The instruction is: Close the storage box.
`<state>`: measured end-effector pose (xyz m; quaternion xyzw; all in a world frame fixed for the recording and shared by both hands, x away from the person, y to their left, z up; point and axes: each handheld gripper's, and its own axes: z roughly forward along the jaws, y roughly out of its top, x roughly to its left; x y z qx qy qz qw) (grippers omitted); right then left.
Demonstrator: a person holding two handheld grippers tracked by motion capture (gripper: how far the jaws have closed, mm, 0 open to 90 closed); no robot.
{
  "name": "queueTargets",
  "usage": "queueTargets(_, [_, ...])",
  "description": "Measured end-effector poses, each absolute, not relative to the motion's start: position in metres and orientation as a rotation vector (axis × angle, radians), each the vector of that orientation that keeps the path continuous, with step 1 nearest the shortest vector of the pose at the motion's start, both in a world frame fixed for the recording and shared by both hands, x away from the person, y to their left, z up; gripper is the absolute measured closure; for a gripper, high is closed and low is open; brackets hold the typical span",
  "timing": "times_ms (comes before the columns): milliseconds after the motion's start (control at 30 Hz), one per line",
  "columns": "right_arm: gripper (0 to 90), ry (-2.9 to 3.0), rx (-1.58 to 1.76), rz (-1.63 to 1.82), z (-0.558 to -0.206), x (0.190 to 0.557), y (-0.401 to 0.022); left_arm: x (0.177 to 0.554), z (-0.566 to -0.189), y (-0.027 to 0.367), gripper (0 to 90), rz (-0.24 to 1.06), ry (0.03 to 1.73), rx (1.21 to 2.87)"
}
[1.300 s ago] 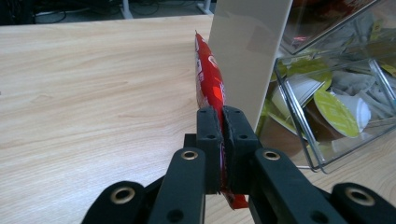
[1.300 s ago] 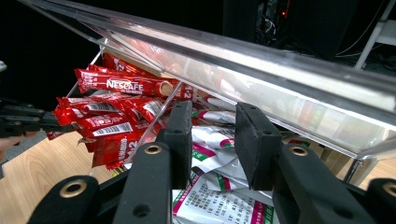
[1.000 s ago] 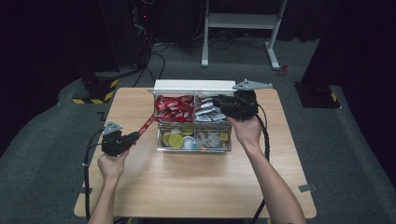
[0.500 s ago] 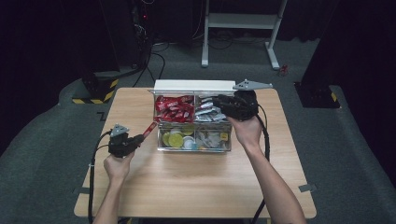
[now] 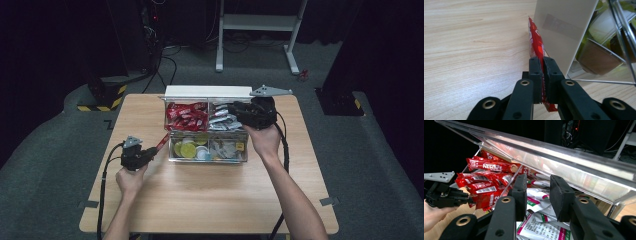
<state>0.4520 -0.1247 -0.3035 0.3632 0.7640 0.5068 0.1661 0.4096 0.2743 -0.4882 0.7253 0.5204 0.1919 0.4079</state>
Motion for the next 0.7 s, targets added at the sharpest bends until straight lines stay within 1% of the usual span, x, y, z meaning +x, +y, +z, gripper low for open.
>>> queueTargets(700, [67.0,2.178,1.045,1.447,-0.303,0.452,-0.125,0.411,-0.500,0.268,83.3,0.436,1.328,1.859])
